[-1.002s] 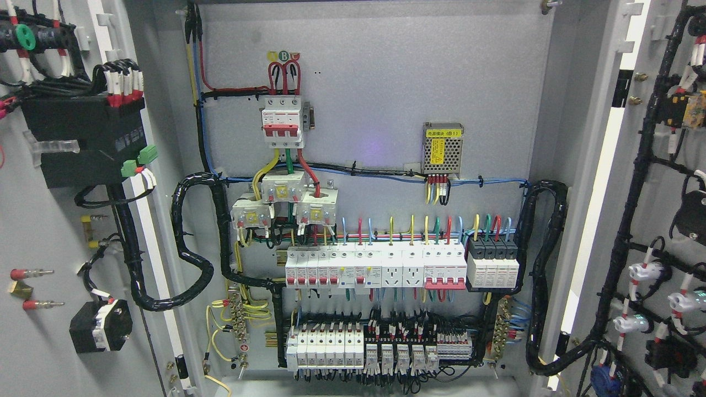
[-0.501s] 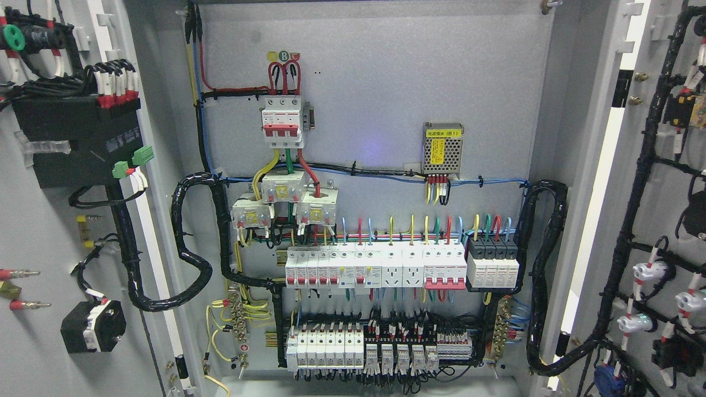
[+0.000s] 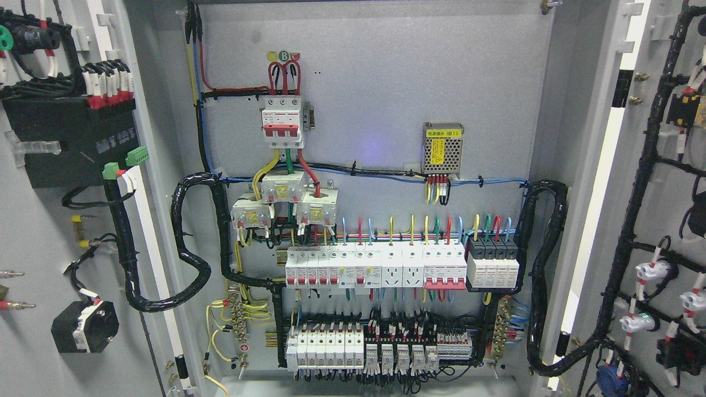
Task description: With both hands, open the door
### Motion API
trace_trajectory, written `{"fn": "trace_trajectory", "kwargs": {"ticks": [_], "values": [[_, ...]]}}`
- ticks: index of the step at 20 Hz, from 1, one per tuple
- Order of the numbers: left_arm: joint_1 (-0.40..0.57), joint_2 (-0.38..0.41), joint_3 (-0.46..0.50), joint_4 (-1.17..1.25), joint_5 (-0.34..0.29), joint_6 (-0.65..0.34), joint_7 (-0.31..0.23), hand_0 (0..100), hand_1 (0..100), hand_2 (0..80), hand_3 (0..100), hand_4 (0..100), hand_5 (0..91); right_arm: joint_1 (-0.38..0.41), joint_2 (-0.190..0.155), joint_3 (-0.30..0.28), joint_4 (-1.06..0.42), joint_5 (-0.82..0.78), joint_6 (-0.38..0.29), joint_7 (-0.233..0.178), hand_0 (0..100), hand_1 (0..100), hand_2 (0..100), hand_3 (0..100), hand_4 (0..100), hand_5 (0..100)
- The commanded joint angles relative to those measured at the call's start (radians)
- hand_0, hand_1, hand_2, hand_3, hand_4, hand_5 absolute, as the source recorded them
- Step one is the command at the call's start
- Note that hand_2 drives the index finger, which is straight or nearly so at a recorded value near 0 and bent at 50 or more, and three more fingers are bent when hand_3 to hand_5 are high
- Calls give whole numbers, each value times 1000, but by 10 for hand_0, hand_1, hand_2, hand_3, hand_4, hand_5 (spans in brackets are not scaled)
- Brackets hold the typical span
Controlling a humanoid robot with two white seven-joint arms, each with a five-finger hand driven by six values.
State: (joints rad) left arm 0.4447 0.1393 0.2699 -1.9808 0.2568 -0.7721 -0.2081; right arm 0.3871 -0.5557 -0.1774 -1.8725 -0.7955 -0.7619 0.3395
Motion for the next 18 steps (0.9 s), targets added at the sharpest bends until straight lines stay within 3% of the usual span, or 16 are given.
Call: {"fn": "trace_trajectory", "kwargs": {"ticks": [1, 12, 18], "values": [[0, 25, 77, 43, 38, -185, -1, 0, 0, 0, 0, 31, 0, 3, -12, -22, 18, -27, 9, 7, 107, 0, 0, 0, 0, 0], [-18, 69, 150, 118, 96, -130, -4, 0, 0, 0, 0, 31, 0, 6, -21, -48, 42, -28, 9, 7, 106, 0, 0, 0, 0, 0], [-55, 95, 186, 164, 127, -49, -4, 0, 0, 0, 0, 31, 0, 12, -23, -50, 44, -42, 9, 12, 106, 0, 0, 0, 0, 0]]}}
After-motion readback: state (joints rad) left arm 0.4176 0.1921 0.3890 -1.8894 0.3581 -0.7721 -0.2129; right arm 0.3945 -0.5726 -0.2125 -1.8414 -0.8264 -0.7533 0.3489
